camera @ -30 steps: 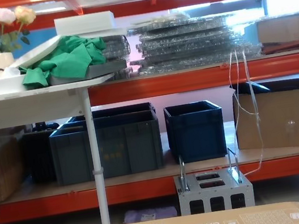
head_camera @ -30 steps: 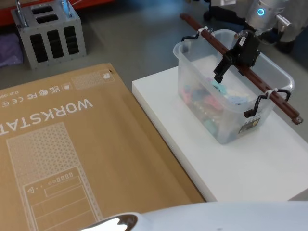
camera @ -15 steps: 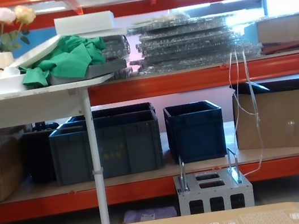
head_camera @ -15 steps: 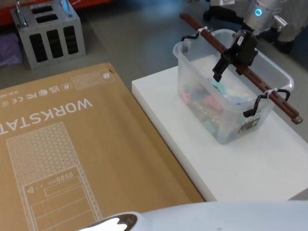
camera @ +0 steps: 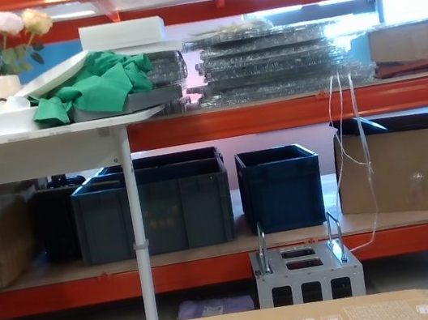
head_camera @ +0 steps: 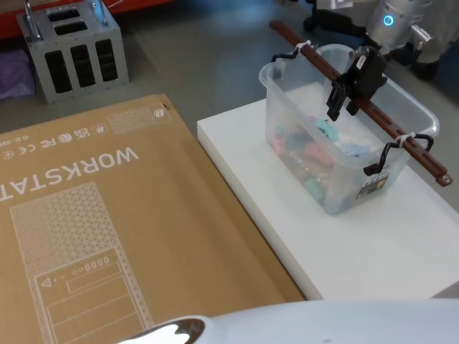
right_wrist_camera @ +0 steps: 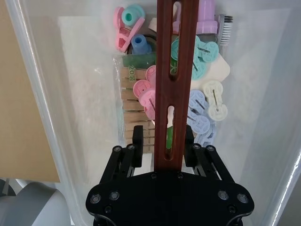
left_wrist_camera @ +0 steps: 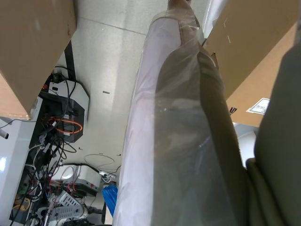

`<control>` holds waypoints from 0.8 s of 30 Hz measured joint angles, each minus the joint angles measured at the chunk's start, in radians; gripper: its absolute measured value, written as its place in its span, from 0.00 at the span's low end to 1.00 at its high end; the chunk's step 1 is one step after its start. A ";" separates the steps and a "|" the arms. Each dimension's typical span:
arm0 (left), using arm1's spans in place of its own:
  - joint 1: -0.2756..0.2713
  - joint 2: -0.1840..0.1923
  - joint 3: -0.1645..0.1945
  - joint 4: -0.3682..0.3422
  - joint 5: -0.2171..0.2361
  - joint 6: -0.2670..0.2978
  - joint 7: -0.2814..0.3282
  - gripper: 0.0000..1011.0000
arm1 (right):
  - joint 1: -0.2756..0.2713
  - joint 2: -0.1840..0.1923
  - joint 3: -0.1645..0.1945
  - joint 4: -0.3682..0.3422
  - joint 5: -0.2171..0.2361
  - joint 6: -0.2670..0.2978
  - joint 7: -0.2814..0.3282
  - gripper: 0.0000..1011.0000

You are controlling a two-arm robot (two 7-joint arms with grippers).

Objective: Use one hand to grasp the basket and place it at the designated location.

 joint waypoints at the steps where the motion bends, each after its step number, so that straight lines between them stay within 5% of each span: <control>1: 0.000 0.000 0.000 0.000 0.000 0.000 0.000 0.00 | -0.001 0.002 0.001 -0.002 0.000 0.001 -0.001 0.44; 15: 0.000 0.000 0.000 0.000 0.000 0.000 0.000 0.00 | -0.011 0.011 0.008 -0.018 -0.006 0.007 -0.007 0.02; 24: 0.000 0.000 0.000 0.000 0.000 0.000 0.000 0.00 | -0.012 0.021 0.014 -0.048 -0.017 0.017 -0.010 0.00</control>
